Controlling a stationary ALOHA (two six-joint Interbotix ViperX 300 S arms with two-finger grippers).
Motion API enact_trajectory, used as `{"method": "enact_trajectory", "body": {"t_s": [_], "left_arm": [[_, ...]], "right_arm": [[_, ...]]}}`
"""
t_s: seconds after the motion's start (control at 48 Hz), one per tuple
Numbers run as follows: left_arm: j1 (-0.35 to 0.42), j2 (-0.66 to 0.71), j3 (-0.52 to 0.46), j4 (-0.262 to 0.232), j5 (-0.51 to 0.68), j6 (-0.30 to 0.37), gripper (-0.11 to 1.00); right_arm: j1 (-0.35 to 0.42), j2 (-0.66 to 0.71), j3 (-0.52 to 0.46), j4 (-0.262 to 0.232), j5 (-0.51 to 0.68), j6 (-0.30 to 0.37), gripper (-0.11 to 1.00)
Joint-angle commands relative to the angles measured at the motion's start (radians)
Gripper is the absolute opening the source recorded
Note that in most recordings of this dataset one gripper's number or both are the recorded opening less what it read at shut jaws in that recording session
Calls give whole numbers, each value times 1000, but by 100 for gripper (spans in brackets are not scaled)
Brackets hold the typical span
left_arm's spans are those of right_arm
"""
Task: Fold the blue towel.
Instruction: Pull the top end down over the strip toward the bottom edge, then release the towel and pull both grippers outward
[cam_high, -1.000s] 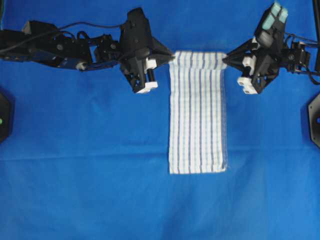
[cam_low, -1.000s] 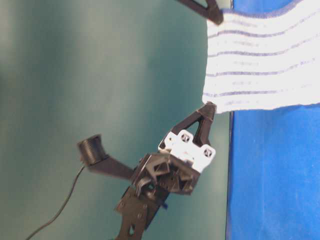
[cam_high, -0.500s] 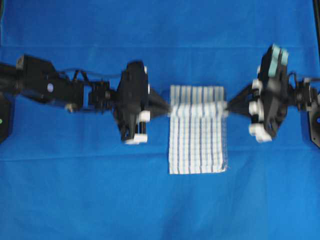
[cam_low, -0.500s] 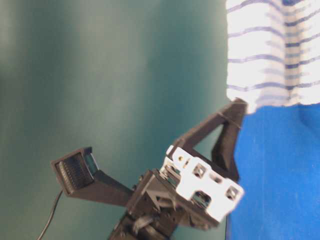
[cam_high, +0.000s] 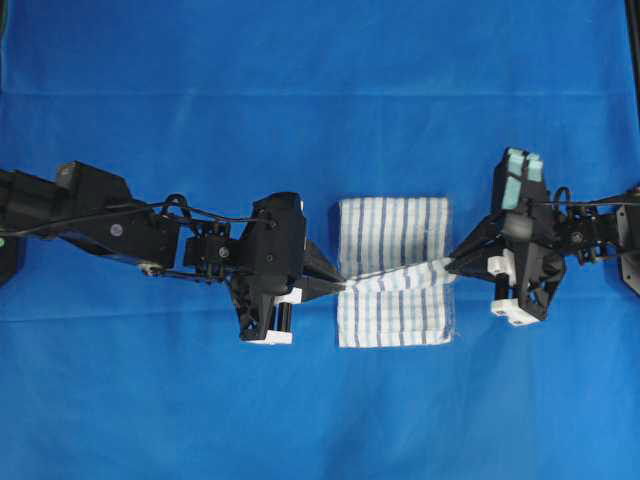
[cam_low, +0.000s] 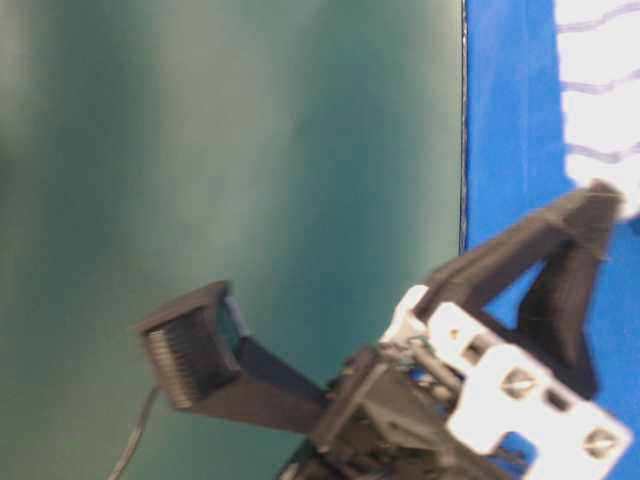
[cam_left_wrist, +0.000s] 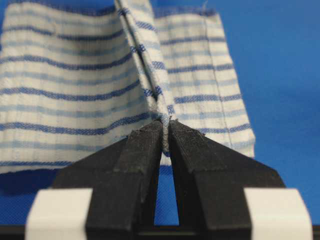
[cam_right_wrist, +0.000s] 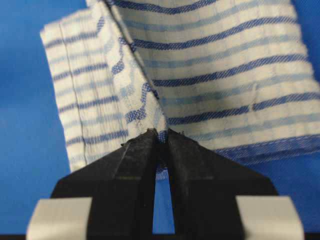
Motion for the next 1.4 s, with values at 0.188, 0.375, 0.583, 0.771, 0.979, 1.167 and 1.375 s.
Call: {"method": "enact_trajectory", "body": {"t_s": [0.188,0.375,0.583,0.771,0.979,1.167,1.375], "left_arm": [[-11,25,0,-3,-35,-3,3],[-12,29,-9,-8,-35,-3,3],[-11,31,-14,-9,-41,-3,3],[-11,31,-18,-8,-41,-3,7],[-28,-5,-15,-8,-26,2,59],[-34,-126,8,-5,64,9,71],[-29,-336,83,-3,158,20,69]], "right_arm": [[37,64,-31,6,3,-2,8],[41,78,-40,6,2,-2,8],[41,78,-43,6,6,-2,8],[43,77,-46,6,8,15,11],[87,58,-61,6,29,40,61],[100,-18,-77,2,110,38,52],[94,-176,-74,-66,196,37,53]]}}
